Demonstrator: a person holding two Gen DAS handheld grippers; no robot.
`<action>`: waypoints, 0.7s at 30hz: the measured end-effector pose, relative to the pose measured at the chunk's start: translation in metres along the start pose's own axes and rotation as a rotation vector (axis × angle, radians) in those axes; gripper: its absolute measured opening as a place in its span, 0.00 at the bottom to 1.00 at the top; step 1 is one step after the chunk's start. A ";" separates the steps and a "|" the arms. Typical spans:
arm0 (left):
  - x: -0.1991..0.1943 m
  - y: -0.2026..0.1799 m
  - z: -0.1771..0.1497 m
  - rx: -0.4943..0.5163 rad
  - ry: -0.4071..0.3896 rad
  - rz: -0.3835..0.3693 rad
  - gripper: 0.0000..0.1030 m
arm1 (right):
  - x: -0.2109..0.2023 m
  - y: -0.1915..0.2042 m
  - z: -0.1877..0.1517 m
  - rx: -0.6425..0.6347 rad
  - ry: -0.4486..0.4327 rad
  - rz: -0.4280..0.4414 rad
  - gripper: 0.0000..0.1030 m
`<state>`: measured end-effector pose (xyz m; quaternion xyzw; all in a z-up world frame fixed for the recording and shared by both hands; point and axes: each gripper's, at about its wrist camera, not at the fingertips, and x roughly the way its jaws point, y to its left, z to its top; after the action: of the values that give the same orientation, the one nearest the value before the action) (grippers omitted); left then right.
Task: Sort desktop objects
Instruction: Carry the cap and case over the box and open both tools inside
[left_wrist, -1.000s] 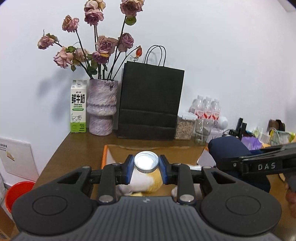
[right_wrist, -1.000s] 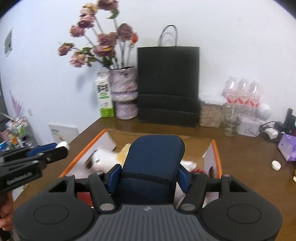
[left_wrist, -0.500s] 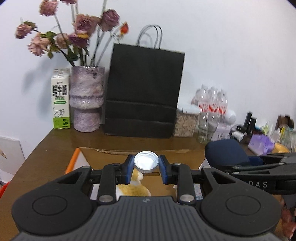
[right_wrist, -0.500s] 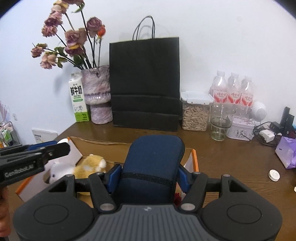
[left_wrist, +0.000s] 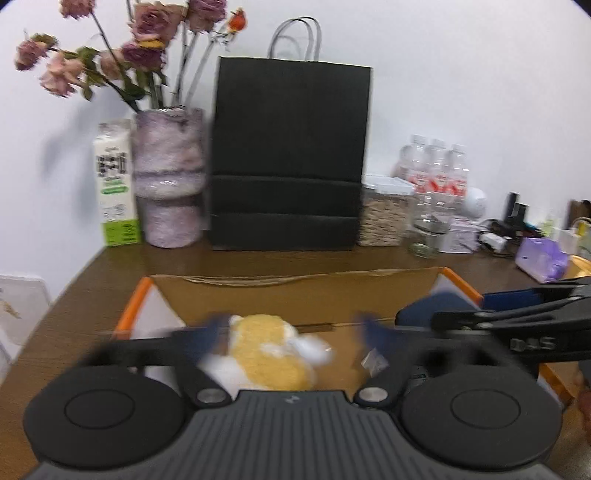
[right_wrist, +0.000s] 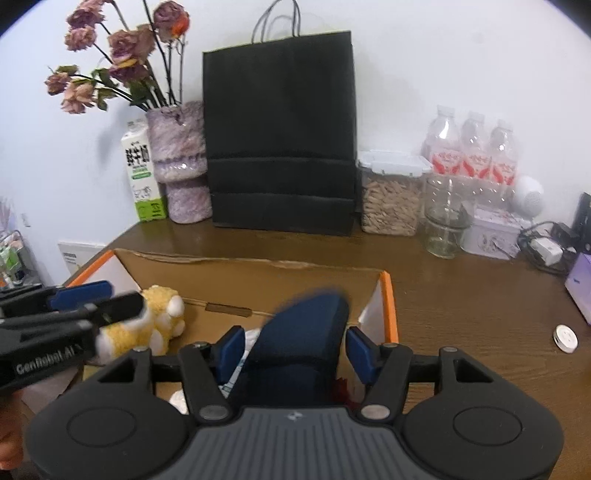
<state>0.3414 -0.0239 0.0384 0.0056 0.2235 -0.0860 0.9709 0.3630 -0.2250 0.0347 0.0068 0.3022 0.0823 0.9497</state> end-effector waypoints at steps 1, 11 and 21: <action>-0.004 -0.001 0.000 0.009 -0.029 0.024 1.00 | -0.002 0.001 0.000 -0.003 -0.009 0.001 0.83; -0.005 0.001 0.004 0.014 -0.016 0.097 1.00 | -0.023 0.000 -0.001 -0.012 -0.060 -0.022 0.98; -0.023 -0.001 0.005 0.013 -0.052 0.099 1.00 | -0.040 0.005 -0.008 -0.003 -0.069 -0.012 0.99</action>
<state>0.3229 -0.0208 0.0529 0.0209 0.1969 -0.0394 0.9794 0.3252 -0.2272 0.0513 0.0064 0.2691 0.0766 0.9600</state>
